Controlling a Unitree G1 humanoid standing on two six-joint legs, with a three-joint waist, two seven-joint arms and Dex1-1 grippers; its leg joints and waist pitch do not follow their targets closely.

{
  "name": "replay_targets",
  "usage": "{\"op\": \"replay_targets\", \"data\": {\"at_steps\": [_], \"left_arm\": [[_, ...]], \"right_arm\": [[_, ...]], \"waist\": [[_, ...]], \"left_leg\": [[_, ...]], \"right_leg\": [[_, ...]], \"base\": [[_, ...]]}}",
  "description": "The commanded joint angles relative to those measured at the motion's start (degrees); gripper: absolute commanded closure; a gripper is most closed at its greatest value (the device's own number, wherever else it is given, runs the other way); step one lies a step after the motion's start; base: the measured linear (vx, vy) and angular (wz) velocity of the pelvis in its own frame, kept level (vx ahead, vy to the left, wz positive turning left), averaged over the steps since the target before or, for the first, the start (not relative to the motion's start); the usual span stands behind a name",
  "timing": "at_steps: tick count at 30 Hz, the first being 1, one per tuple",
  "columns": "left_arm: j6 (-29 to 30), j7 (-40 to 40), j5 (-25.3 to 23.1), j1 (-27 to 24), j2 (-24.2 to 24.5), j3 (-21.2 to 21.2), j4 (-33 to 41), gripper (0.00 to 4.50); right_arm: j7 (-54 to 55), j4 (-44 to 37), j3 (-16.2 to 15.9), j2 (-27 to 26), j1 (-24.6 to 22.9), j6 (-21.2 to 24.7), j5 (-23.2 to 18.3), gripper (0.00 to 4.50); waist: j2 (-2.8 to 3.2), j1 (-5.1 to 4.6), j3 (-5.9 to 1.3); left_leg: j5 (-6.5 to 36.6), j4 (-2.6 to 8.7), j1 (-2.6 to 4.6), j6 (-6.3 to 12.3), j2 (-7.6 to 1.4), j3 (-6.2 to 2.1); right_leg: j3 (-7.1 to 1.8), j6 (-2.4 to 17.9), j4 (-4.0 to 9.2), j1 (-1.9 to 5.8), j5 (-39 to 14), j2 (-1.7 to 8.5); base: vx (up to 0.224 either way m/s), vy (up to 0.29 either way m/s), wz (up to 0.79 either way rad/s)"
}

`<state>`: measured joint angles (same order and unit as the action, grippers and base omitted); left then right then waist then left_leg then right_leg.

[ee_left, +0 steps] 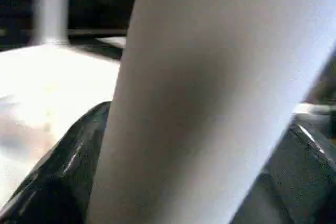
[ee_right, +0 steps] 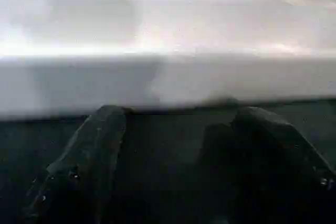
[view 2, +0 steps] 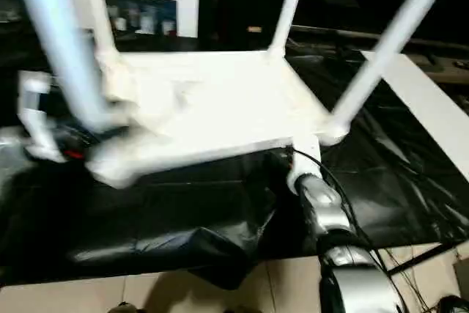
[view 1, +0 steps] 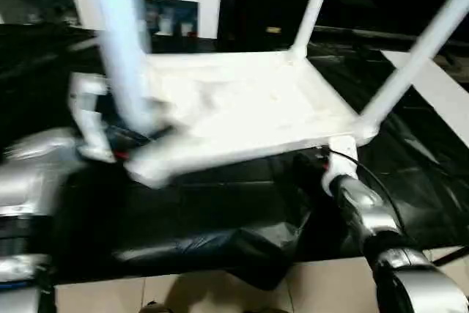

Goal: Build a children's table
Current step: Rotate table base

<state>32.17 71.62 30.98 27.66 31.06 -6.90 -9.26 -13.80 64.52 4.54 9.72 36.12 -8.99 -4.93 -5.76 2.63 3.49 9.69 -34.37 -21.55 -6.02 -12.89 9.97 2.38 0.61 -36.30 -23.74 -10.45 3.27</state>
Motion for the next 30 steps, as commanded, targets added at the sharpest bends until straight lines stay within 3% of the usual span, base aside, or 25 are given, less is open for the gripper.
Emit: {"op": "replay_targets", "data": {"at_steps": [1, 4, 8, 14, 19, 21, 30], "left_arm": [[3.38, 2.3, 3.69, 1.05, -0.42, 2.76, 5.18, 0.01], [4.99, 3.47, 4.52, 1.32, -0.39, 5.71, 8.49, 0.01], [8.01, 3.95, 5.97, 1.92, -1.95, 9.01, 13.31, 0.01], [8.69, 2.21, 5.61, 2.79, -4.62, 12.18, 14.68, 0.01], [7.09, 0.18, 3.42, 4.36, -8.19, 14.97, 12.6, 0.01], [5.7, -1.3, 1.84, 5.2, -9.71, 15.45, 11.03, 0.01], [-1.44, -6.72, -3.7, 9.44, -15.68, 17.65, 3.16, 0.01]], "right_arm": [[-0.34, 1.48, -0.11, 0.3, 1.36, 0.54, 0.8, 0.79], [-1.12, 1.92, -0.51, -0.48, 2.57, 0.64, 1.07, 0.79], [-2.6, 2.72, -0.99, -2.27, 4.85, 0.21, 0.93, 0.79], [-5.72, 3.52, -1.59, -4.31, 6.41, -0.55, 1.38, 0.79], [-12.54, 3.21, -4.26, -5.76, 6.5, -0.82, 2.76, 0.79], [-13.15, 3.56, -5.1, -5.61, 6.53, -1.03, 3.66, 0.79], [-18.99, 3.2, -4.8, -4.52, 6.47, -2.17, 3.25, 0.79]], "waist": [[2.09, 0.01, -4.1], [1.8, -0.18, -4.11], [1.88, -0.67, -4.09], [1.62, -1.01, -4.1], [1.64, -1.34, -4.06], [2.04, -1.38, -4.06], [2.21, -0.99, -4.17]], "left_leg": [[13.32, 4.01, 1.19, -2.42, -0.07, 0.65], [13.28, 3.99, 1.05, -2.39, 0.02, 0.64], [13.61, 3.94, 0.95, -2.81, -0.03, 0.52], [13.02, 3.81, 0.63, -2.47, 0.09, 0.59], [13.52, 3.82, 0.65, -1.89, -0.07, 0.5], [13.86, 3.79, 0.84, -1.86, -0.04, 0.49], [13.85, 3.69, 0.9, -0.85, -0.04, 0.52]], "right_leg": [[-2.02, 12.77, 3.23, 2.86, -5.79, 3.06], [-2.03, 12.11, 3.31, 3.05, -6.59, 2.97], [-2.05, 11.44, 3.33, 3.02, -8.56, 3.02], [-2.14, 11.12, 3.4, 3.14, -8.83, 2.94], [-2.14, 11.53, 3.6, 3.1, -9.55, 2.99], [-2.15, 11.93, 3.64, 2.95, -9.37, 2.9], [-2.15, 12.74, 3.85, 3.11, -7.79, 2.89]], "base": [[0.0, 0.0, 0.0], [0.0, 0.0, 0.0], [0.0, 0.0, 0.0], [0.0, 0.0, 0.0], [0.0, 0.0, 0.0], [0.0, 0.0, 0.0], [0.0, 0.0, 0.0]]}}
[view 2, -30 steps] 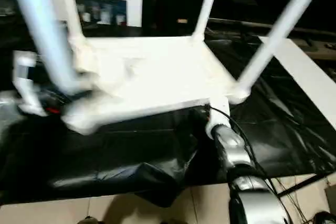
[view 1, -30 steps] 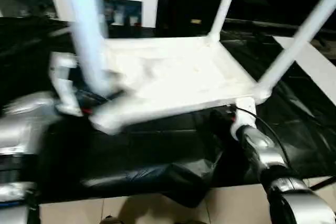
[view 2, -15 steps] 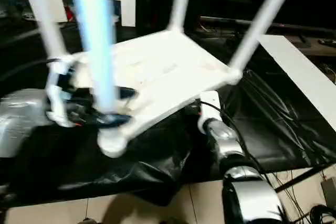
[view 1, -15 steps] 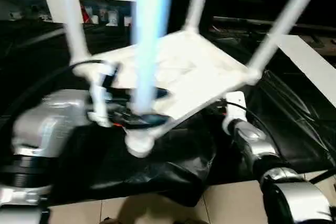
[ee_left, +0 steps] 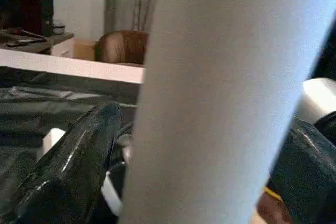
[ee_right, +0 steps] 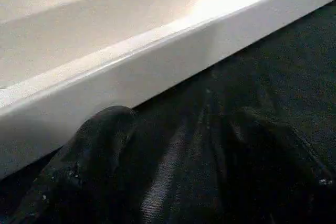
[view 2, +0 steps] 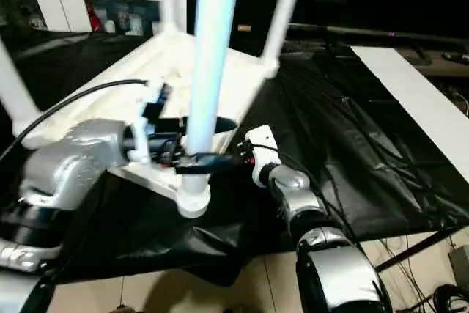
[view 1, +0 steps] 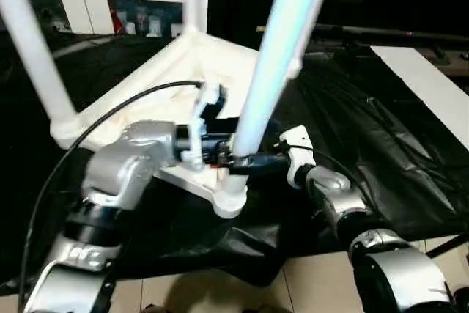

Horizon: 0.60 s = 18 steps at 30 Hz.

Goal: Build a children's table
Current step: Rotate table base

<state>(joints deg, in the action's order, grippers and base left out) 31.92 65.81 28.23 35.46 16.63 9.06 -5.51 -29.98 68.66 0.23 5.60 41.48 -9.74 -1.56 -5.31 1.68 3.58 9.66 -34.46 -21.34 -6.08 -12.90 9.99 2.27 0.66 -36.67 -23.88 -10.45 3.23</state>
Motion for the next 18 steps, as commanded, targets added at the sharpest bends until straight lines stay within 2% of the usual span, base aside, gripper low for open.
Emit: {"op": "replay_targets", "data": {"at_steps": [1, 7, 9, 14, 17, 18], "left_arm": [[-2.3, -0.92, -1.4, 2.08, -2.02, 2.14, -1.24, 0.01], [-3.84, -1.15, -2.24, 3.53, -5.44, 3.82, -3.06, 0.01], [-5.05, -1.12, -2.71, 4.04, -6.71, 4.44, -4.14, 0.01], [-7.52, -2.78, -4.74, 5.25, -9.28, 5.16, -7.45, 0.01], [-8.06, -3.33, -5.3, 5.55, -9.74, 5.15, -8.34, 0.01], [-9.04, -3.69, -5.9, 5.67, -10.21, 5.24, -9.03, 0.01]], "right_arm": [[-5.38, -1.39, -0.66, -0.42, 0.82, -1.41, -0.54, 0.79], [-13.17, -3.01, -1.96, -0.63, -0.78, -1.52, -0.95, 0.79], [-15.8, -3.74, -1.92, -0.96, -1.2, -0.91, -1.76, 0.79], [-19.88, -4.07, -2.65, -0.83, -1.41, -0.99, -1.41, 0.79], [-20.87, -4.1, -2.33, -0.71, -1.37, -0.89, -1.69, 0.79], [-24.24, -4.78, -2.36, -0.6, -1.64, -0.04, -2.37, 0.79]], "waist": [[1.81, 0.18, -4.35], [1.88, 0.3, -4.33], [1.87, 0.24, -4.29], [1.97, -0.06, -4.12], [1.8, -0.1, -4.07], [1.68, -0.17, -4.21]], "left_leg": [[13.81, 3.71, 0.76, -0.52, -0.06, 0.51], [12.54, 3.7, 0.55, 0.68, -0.13, 0.48], [13.21, 3.73, 0.59, 0.95, -0.13, 0.47], [15.65, 3.89, 0.59, 0.64, -0.15, 0.21], [15.8, 3.87, 0.61, 0.64, -0.15, 0.23], [15.76, 3.82, 0.54, 1.02, -0.13, 0.21]], "right_leg": [[-2.05, 13.1, 4.12, 3.31, -7.4, 2.98], [-2.03, 14.7, 4.04, 3.67, -5.05, 3.13], [-1.95, 15.06, 4.22, 3.64, -5.99, 3.15], [-1.88, 14.45, 4.72, 3.59, -11.06, 3.23], [-1.86, 14.31, 4.87, 3.48, -11.5, 3.2], [-1.84, 14.46, 4.87, 3.67, -11.26, 3.17]], "base": [[0.0, 0.0, 0.0], [0.0, 0.0, 0.0], [0.0, 0.0, 0.0], [0.0, 0.0, 0.0], [0.0, 0.0, 0.0], [0.0, 0.0, 0.0]]}}
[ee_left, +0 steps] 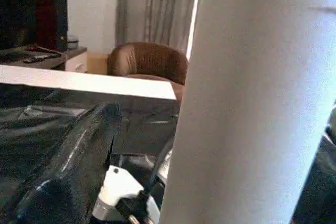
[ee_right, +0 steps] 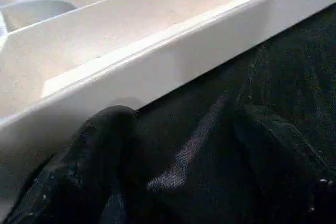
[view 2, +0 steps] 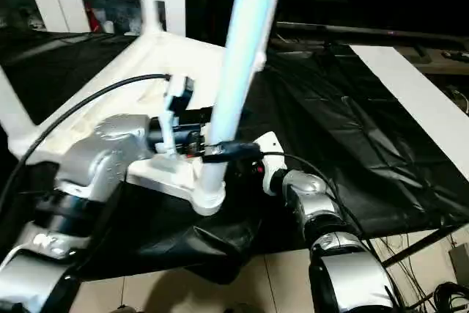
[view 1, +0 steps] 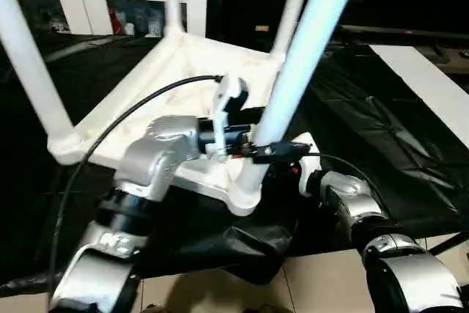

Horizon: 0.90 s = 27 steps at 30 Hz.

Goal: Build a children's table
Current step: Rotate table base

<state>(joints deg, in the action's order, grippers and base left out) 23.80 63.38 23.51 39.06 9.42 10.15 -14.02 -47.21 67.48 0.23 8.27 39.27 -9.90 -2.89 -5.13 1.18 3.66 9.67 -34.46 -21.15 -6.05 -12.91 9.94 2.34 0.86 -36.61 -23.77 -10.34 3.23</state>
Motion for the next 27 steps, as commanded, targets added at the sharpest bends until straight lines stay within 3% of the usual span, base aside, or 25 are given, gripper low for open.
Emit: {"op": "replay_targets", "data": {"at_steps": [1, 8, 11, 13, 14, 18, 21, 23, 26, 27], "left_arm": [[-1.21, -1.59, -1.42, 2.14, -3.25, 4.15, -0.81, 0.01], [-5.5, -4.69, -4.43, 3.08, -5.97, 3.38, -4.89, 0.01], [-7.11, -5.63, -5.48, 3.28, -6.64, 3.53, -6.2, 0.01], [-7.49, -5.85, -5.78, 3.32, -6.77, 3.57, -6.49, 0.01], [-8.44, -6.65, -6.67, 3.39, -7.2, 3.71, -7.33, 0.01], [-10.49, -7.81, -7.96, 3.94, -7.99, 3.32, -9.5, 0.01], [-12.76, -9.8, -9.78, 5.21, -8.22, 2.56, -12.64, 0.01], [-15.22, -12.61, -12.24, 6.46, -7.26, 1.79, -15.99, 0.01], [-16.94, -14.2, -14.29, 6.92, -5.83, 1.67, -17.92, 0.01], [-17.72, -14.37, -15.2, 6.9, -4.8, 1.73, -18.59, 0.01]], "right_arm": [[-7.43, -3.79, -2.6, -3.15, 0.49, 0.04, -0.84, 0.79], [-8.24, -4.13, -2.06, -2.59, -0.01, -1.01, -0.91, 0.79], [-7.89, -4.27, -2.08, -2.5, -0.23, -1.58, -0.5, 0.79], [-7.58, -4.26, -1.91, -2.48, -0.23, -1.54, -0.45, 0.79], [-8.97, -4.71, -1.78, -2.42, -0.53, -1.19, -0.82, 0.79], [-11.54, -5.58, -1.98, -2.26, -1.18, -0.86, -1.36, 0.79], [-6.97, -4.7, -1.93, -1.63, -1.05, -2.66, 0.29, 0.79], [0.49, -3.34, -0.89, -0.81, -0.19, -5.22, 1.75, 0.79], [2.92, -3.31, 0.65, -0.4, 0.33, -5.88, 0.95, 0.79], [3.2, -3.68, 1.59, -0.11, 0.51, -5.98, 0.12, 0.79]], "waist": [[1.52, 0.32, -4.27], [1.6, 0.39, -4.26], [2.12, 0.42, -4.32], [1.91, 0.31, -4.28], [2.24, 0.32, -4.23], [2.3, 0.42, -4.23], [2.47, 0.45, -4.26], [2.36, 0.52, -4.17], [2.31, 0.68, -4.05], [1.9, 0.65, -4.11]], "left_leg": [[15.4, 3.84, 0.34, 1.28, -0.2, 0.25], [15.71, 3.84, 0.49, 1.68, -0.24, 0.26], [15.67, 3.87, 0.49, 1.87, -0.26, 0.15], [15.89, 3.87, 0.53, 1.96, -0.32, 0.21], [16.0, 3.87, 0.5, 2.09, -0.25, 0.21], [16.66, 3.87, 0.58, 2.49, -0.25, 0.21], [17.08, 3.9, 0.74, 2.33, -0.31, 0.17], [17.23, 3.93, 0.72, 1.97, -0.2, 0.2], [18.33, 3.99, 0.83, 1.79, -0.15, 0.14], [18.05, 3.99, 0.63, 1.92, -0.1, 0.12]], "right_leg": [[-1.92, 14.43, 4.77, 3.5, -10.71, 3.22], [-1.86, 14.95, 4.93, 3.4, -10.52, 3.27], [-1.83, 15.26, 4.8, 3.45, -9.38, 3.27], [-1.8, 15.48, 4.88, 3.4, -9.25, 3.21], [-1.82, 15.69, 4.91, 3.4, -9.41, 3.21], [-1.78, 15.47, 5.12, 3.49, -10.68, 3.28], [-1.71, 15.24, 5.32, 3.3, -11.44, 3.29], [-1.71, 14.72, 5.38, 3.25, -12.58, 3.27], [-1.69, 13.51, 5.72, 3.06, -15.73, 3.32], [-1.67, 13.07, 5.69, 3.2, -16.12, 3.32]], "base": [[0.0, 0.0, 0.0], [0.0, 0.0, 0.0], [0.0, 0.0, 0.0], [0.0, 0.0, 0.0], [0.0, 0.0, 0.0], [0.0, 0.0, 0.0], [0.0, 0.0, 0.0], [0.0, 0.0, 0.0], [0.0, 0.0, 0.0], [0.0, 0.0, 0.0]]}}
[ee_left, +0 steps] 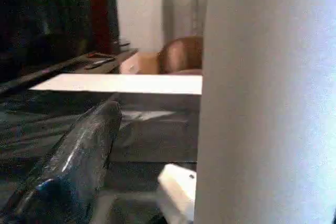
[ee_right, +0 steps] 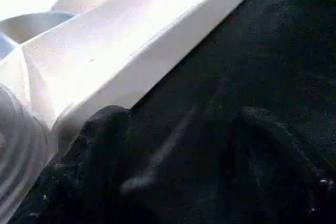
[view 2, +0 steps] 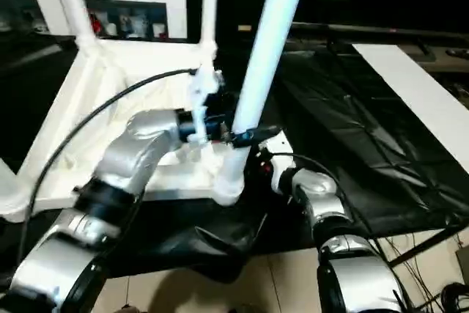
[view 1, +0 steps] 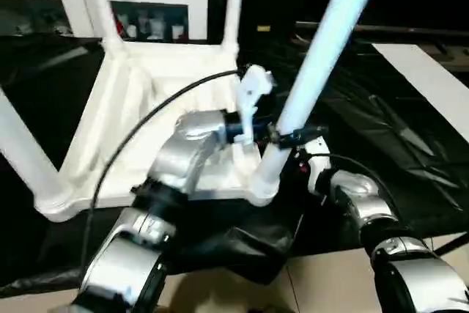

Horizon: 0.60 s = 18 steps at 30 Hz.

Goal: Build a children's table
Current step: Rotate table base

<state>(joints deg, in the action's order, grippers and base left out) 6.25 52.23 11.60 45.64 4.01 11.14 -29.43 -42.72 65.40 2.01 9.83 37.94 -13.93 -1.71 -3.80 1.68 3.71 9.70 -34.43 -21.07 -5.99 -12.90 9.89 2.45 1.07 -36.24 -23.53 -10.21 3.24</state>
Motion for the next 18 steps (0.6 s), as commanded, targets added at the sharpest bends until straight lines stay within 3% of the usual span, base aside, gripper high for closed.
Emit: {"op": "replay_targets", "data": {"at_steps": [1, 6, 9, 11, 13, 15, 17, 18], "left_arm": [[-0.42, -2.9, -3.62, 0.1, 1.35, 0.8, -3.27, 0.01], [-1.8, -2.66, -5.18, -1.31, 4.68, 0.03, -3.74, 0.01], [-2.33, -2.43, -5.25, -1.8, 5.5, -0.36, -3.71, 0.01], [-1.47, 3.01, -3.18, -4.44, 7.99, -0.08, -0.3, 0.01], [1.48, 10.32, -0.59, -7.43, 11.36, 1.28, 4.26, 0.01], [3.93, 16.18, 0.06, -9.7, 15.41, 3.19, 7.39, 0.01], [3.35, 17.76, -1.21, -9.7, 17.69, 3.64, 6.08, 0.01], [2.44, 17.88, -2.42, -9.17, 18.9, 3.73, 4.32, 0.01]], "right_arm": [[-1.67, -1.97, 0.42, -1.44, 1.86, -1.74, -1.75, 0.79], [-6.23, -5.2, 2.34, 0.06, 0.75, -0.99, -5.01, 0.79], [-8.05, -6.58, 2.58, 0.56, 0.01, -0.79, -5.8, 0.79], [-11.58, -10.55, 3.13, 2.12, -2.02, 0.74, -7.8, 0.79], [-13.41, -13.43, 3.21, 4.17, -3.61, 1.75, -8.42, 0.79], [-14.12, -15.01, 2.64, 6.64, -4.75, 1.93, -7.48, 0.79], [-15.05, -16.12, 2.19, 8.38, -5.56, 2.35, -6.83, 0.79], [-15.68, -16.98, 1.84, 9.5, -6.11, 2.88, -6.35, 0.79]], "waist": [[0.52, 0.23, -4.1], [0.55, 0.17, -4.22], [0.67, 0.37, -4.3], [0.46, 0.48, -4.35], [0.7, 1.02, -4.41], [0.96, 0.84, -4.43], [1.39, 0.95, -4.3], [1.3, 1.04, -4.12]], "left_leg": [[17.54, 3.94, 0.51, 2.2, -0.1, 0.24], [15.59, 4.02, 0.05, 3.26, -0.14, 0.17], [14.14, 3.98, 0.32, 3.71, -0.28, 0.28], [13.51, 3.96, 0.29, 3.91, -0.32, 0.35], [11.8, 4.1, 0.35, 4.18, -0.6, 0.22], [10.85, 4.01, 0.6, 3.98, -0.46, 0.66], [12.6, 4.09, 0.79, 3.3, -0.36, 0.71], [14.04, 4.17, 0.82, 2.78, -0.28, 0.66]], "right_leg": [[-1.82, 12.69, 5.34, 2.95, -16.5, 3.36], [-1.78, 12.43, 5.0, 3.25, -14.39, 3.35], [-1.84, 13.08, 4.89, 3.02, -12.3, 3.41], [-1.85, 13.77, 4.73, 3.07, -10.95, 3.43], [-1.97, 14.53, 4.3, 3.3, -8.25, 3.73], [-1.98, 15.47, 4.16, 2.91, -5.38, 3.14], [-1.97, 15.08, 4.42, 2.79, -7.14, 3.13], [-1.93, 14.35, 4.7, 2.76, -9.34, 3.05]], "base": [[0.0, 0.0, 0.0], [0.0, 0.0, 0.0], [0.0, 0.0, 0.0], [0.0, 0.0, 0.0], [0.0, 0.0, 0.0], [0.0, 0.0, 0.0], [0.0, 0.0, 0.0], [0.0, 0.0, 0.0]]}}
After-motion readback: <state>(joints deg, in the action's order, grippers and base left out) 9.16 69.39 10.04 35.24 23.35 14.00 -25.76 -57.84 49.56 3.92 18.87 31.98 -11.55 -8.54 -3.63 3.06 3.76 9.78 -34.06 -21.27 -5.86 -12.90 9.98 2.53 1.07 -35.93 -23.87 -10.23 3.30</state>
